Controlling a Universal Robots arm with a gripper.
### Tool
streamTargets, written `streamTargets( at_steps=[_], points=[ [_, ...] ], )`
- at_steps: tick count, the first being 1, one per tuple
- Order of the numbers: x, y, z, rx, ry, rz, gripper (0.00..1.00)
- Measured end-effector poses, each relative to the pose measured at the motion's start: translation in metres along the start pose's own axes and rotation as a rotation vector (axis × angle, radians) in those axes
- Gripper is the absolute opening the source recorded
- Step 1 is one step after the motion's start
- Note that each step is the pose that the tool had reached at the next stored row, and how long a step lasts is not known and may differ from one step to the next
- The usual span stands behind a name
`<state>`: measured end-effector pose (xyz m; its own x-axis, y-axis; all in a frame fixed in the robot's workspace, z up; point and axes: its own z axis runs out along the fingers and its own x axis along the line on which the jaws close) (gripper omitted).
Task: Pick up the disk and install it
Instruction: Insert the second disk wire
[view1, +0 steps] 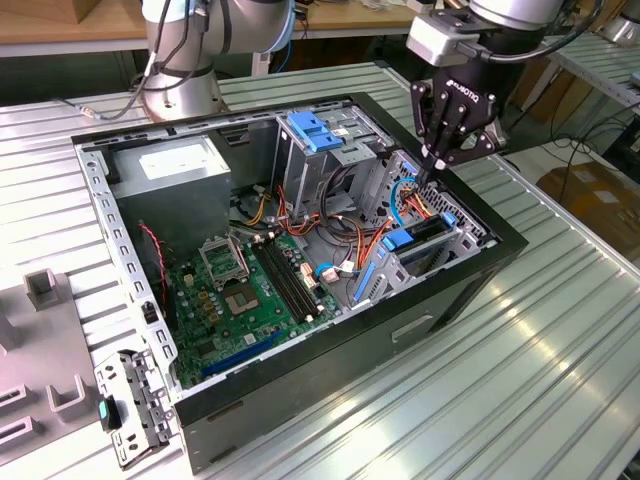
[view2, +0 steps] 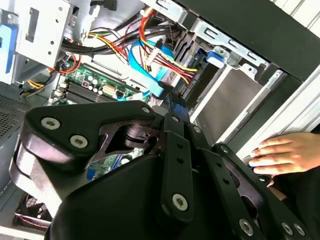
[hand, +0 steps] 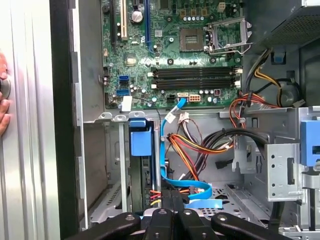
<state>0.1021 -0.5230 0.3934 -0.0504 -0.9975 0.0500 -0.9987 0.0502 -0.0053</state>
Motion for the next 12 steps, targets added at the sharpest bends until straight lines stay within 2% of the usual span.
streamTargets(
  at_steps=[1, 3, 5, 7, 9, 10, 12],
  points=[
    [-0.0013, -0.0004, -0.0001, -0.0010, 0.0019, 0.000, 0.11],
    [-0.0073, -0.0016, -0.0006, -0.0049, 0.0134, 0.000, 0.11],
    [-0.0103, -0.0022, -0.0007, -0.0081, 0.0234, -0.001, 0.11],
    [-0.0144, -0.0025, -0.0007, -0.0128, 0.0571, -0.001, 0.11],
    [-0.0170, -0.0025, 0.0000, -0.0126, 0.0738, -0.001, 0.11],
    [-0.0195, -0.0025, 0.0006, -0.0125, 0.0788, -0.001, 0.11],
    [-0.0232, -0.0029, 0.0011, -0.0132, 0.0789, -0.001, 0.11]
  ],
)
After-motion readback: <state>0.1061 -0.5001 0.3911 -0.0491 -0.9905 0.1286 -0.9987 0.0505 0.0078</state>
